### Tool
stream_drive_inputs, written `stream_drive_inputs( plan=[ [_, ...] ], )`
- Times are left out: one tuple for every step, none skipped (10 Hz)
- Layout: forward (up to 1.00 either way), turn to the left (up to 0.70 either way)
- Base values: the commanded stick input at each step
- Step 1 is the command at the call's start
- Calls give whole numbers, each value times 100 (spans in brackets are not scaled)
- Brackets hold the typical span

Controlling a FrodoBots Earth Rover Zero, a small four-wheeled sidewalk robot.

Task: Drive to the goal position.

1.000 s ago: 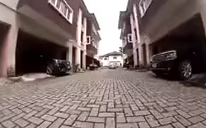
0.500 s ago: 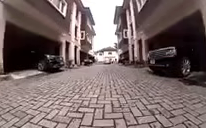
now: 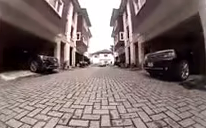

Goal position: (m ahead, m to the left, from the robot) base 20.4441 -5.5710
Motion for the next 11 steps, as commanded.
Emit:
stream_drive_inputs(
  plan=[
    [50,0],
    [50,0],
    [50,0],
    [50,0],
    [50,0],
    [50,-12],
    [50,-43],
    [50,-46],
    [50,-39],
    [50,-12],
    [50,0]
  ],
)
